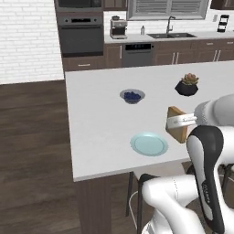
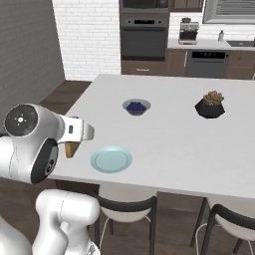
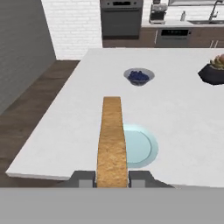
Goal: Start the toaster. Once the lever pops up, take the bread to the plate on the dining counter.
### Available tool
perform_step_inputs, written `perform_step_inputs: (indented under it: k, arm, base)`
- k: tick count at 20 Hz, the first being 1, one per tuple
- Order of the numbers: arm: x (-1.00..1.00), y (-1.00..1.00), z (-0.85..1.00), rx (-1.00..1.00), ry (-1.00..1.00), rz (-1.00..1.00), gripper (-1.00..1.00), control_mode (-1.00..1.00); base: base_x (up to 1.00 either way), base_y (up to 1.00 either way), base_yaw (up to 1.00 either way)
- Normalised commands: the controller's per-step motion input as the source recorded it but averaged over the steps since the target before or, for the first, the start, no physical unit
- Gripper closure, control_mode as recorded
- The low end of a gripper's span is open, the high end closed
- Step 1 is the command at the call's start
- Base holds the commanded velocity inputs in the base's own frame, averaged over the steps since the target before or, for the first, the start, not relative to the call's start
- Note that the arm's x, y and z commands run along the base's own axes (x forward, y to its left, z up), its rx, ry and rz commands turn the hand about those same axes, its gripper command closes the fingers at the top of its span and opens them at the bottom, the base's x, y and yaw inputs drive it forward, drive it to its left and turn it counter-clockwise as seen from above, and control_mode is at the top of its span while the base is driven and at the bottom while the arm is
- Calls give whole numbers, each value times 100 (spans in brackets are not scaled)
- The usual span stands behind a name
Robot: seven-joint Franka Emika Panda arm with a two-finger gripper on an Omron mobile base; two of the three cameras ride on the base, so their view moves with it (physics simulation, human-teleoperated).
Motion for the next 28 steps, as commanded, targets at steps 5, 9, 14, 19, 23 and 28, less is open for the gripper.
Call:
perform_step_inputs:
  k: [5, 9, 14, 19, 23, 28]
  arm:
    - [40, -5, -40, 0, 0, 31, 100, -100]
    - [53, 0, -65, 0, -2, 12, 100, -100]
    - [30, -19, -46, 0, 4, 2, 100, -100]
    - [28, -30, -48, 0, 3, -1, 100, -100]
    - [36, -18, -34, 0, 7, 0, 100, -100]
    - [43, -15, -25, 0, 3, 0, 100, -100]
  base:
    - [0, 0, 0]
    - [0, 0, 0]
    - [0, 0, 0]
    - [0, 0, 0]
    - [0, 0, 0]
    - [0, 0, 0]
